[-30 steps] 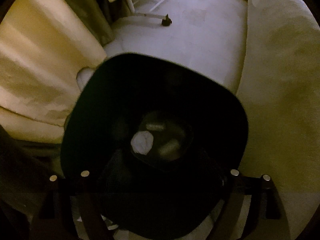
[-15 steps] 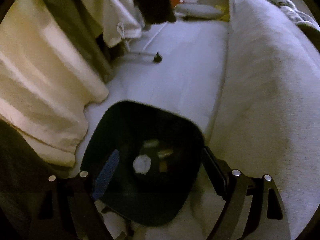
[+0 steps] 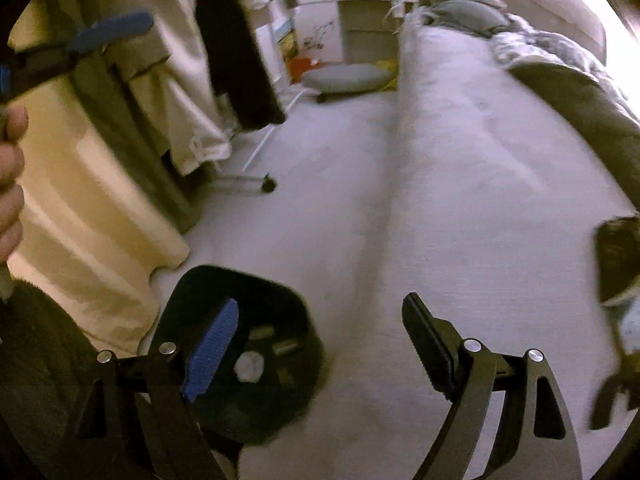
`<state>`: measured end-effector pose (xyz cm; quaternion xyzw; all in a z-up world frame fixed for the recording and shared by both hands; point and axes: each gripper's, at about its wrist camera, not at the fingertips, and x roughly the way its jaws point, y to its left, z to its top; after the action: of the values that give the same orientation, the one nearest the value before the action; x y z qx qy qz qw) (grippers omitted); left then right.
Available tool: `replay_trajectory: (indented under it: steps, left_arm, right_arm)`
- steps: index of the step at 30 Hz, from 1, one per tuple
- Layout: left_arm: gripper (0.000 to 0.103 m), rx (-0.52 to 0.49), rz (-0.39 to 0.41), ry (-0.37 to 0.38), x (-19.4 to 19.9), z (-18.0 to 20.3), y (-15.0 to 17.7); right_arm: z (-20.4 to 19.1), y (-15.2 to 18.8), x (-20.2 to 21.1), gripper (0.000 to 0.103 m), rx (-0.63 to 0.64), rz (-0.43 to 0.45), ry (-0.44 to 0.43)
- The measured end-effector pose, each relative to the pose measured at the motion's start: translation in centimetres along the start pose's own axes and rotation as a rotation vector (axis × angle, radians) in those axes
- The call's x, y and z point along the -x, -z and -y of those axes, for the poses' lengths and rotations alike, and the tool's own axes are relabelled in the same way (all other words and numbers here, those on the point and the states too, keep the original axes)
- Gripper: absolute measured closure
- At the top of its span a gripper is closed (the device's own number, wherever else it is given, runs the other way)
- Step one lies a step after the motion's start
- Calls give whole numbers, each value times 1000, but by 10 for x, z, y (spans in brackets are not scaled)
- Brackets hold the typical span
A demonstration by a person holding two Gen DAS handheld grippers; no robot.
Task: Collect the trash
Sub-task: 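Move both grippers back toward the remaining trash on the bed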
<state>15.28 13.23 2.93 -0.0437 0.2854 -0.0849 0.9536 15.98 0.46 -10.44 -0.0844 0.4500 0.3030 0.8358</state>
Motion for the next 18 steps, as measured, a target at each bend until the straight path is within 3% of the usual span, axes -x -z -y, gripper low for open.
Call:
replay_trajectory:
  steps: [18]
  left_arm:
    - [3, -58, -59, 112, -35, 73, 2]
  right_arm:
    - [108, 6, 68, 18, -102, 110, 163]
